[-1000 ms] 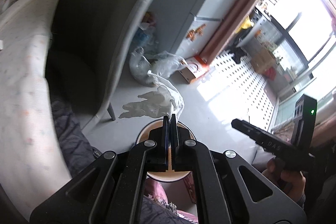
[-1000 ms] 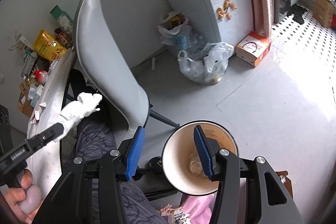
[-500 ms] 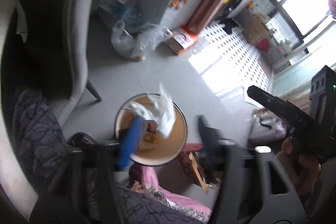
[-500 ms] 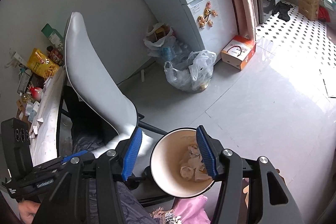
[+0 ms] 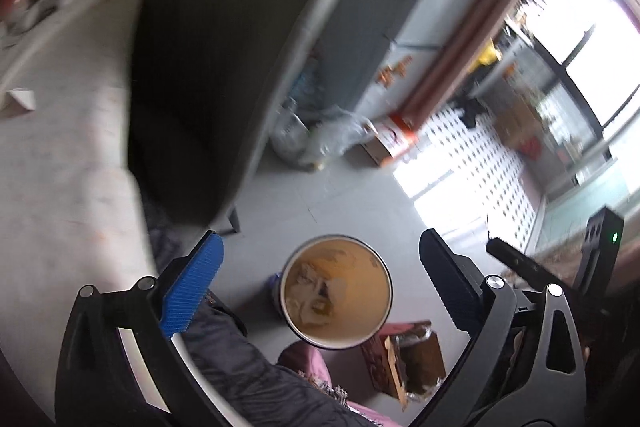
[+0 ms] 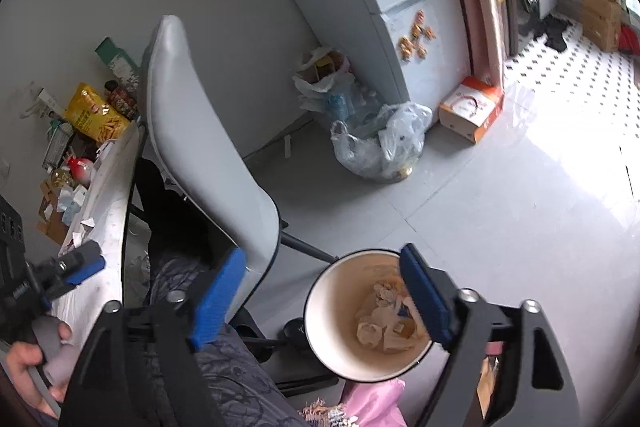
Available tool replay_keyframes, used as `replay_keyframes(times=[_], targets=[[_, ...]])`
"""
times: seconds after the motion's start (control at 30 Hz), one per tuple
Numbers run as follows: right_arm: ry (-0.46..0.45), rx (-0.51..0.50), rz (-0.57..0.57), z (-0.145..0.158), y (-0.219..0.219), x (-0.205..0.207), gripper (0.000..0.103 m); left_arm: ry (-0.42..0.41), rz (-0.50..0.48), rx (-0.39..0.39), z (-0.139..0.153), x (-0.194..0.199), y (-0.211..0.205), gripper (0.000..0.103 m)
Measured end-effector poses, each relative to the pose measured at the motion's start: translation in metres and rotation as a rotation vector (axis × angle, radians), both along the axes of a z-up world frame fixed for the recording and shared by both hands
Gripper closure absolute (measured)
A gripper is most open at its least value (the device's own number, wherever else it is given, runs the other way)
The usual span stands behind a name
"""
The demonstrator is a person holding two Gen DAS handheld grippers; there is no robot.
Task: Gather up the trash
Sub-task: 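Move both tools back over the table toward the red-and-white wrapper and paper scrap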
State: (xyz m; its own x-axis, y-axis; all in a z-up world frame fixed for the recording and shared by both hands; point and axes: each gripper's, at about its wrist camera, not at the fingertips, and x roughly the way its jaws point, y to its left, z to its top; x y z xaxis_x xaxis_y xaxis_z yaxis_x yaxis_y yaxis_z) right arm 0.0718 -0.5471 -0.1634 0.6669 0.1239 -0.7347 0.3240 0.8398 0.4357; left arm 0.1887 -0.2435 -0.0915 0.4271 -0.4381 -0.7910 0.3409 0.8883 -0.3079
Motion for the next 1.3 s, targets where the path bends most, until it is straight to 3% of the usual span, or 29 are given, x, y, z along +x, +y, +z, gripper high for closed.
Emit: replay_keyframes(times=[0.27, 0.63, 1.03, 1.3], targets=[[-0.075, -0.003, 0.087, 0.032, 0.044, 0.032, 0.011, -0.073, 0.17, -0.022, 0.038, 0.014, 0.081, 0.006], [-0.144, -0.022, 0.228, 0.069, 0.121, 0.079, 0.01, -0.148, 0.357, -0.039, 0.065, 0.015, 0.186, 0.006], [-0.182, -0.029, 0.366, 0.099, 0.197, 0.116, 0.015, -0.183, 0.445, -0.02, 0.072, 0.016, 0.266, 0.006], [-0.19, -0.043, 0.448, 0.115, 0.236, 0.14, 0.022, -0.215, 0.463, 0.062, 0.086, 0.026, 0.305, 0.006]])
